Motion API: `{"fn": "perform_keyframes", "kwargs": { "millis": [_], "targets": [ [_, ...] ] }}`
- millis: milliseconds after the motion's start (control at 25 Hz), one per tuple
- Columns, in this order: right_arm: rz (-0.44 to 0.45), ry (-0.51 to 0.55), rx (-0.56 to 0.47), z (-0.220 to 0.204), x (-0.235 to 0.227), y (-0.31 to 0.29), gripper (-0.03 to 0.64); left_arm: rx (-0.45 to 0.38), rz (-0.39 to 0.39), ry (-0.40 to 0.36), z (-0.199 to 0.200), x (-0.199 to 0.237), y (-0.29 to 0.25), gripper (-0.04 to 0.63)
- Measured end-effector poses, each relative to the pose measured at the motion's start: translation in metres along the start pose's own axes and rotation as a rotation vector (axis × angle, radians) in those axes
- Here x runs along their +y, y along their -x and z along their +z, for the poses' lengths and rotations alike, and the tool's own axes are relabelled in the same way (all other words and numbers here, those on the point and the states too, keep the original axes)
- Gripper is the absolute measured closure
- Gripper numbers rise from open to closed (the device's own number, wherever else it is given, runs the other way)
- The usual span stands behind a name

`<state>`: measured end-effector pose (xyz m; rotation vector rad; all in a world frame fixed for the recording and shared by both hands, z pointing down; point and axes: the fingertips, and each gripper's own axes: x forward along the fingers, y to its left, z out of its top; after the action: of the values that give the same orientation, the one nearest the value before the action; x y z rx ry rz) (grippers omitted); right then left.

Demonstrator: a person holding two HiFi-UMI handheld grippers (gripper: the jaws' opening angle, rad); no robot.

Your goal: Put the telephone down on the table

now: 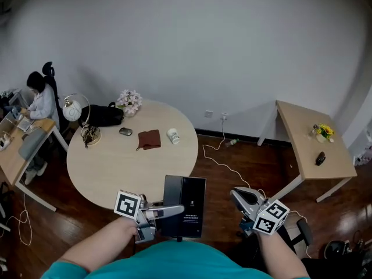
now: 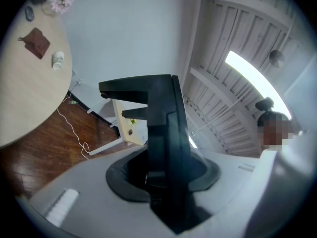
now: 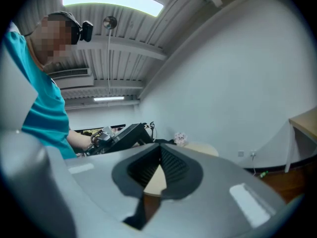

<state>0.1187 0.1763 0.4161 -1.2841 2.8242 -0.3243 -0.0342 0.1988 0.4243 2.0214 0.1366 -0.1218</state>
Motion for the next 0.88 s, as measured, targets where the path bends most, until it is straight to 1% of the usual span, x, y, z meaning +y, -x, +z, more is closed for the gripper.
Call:
{"fn": "perform_keyframes", "kwargs": {
  "millis": [160, 280, 320, 400, 480, 600, 720, 880],
  "targets": [
    [0.055, 0.004, 0.033, -0.017, 0.018, 0.019, 0.615, -0.055, 0.010, -0.003, -0.032, -0.014, -0.002, 0.425],
    [0.070, -0.015, 0.048, -0.031, 0.032, 0.024, 0.615, -0.067, 0.060, -0.014, -0.053, -0.015, 0.008, 0.425],
    [0.074, -0.020, 0.049, -0.034, 0.038, 0.024, 0.615, -0.071, 0.064, -0.009, -0.059, -0.016, 0.013, 0.425],
    [0.080, -0.023, 0.053, -0.040, 0.052, 0.018, 0.615, -0.086, 0.043, 0.019, -0.066, -0.022, 0.025, 0.425],
    [0.083, -0.018, 0.060, -0.045, 0.069, 0.009, 0.615, -0.098, 0.037, 0.032, -0.068, -0.024, 0.044, 0.425],
    [0.063, -0.009, 0.056, -0.048, 0.093, -0.012, 0.615, -0.097, 0.020, 0.020, -0.063, -0.028, 0.081, 0.425],
    [0.029, -0.003, 0.035, -0.046, 0.118, -0.044, 0.615, -0.072, 0.018, 0.022, -0.057, -0.032, 0.127, 0.425],
    [0.004, -0.016, 0.014, -0.048, 0.151, -0.094, 0.615, -0.030, 0.044, 0.014, -0.042, -0.035, 0.192, 0.425]
  ]
}}
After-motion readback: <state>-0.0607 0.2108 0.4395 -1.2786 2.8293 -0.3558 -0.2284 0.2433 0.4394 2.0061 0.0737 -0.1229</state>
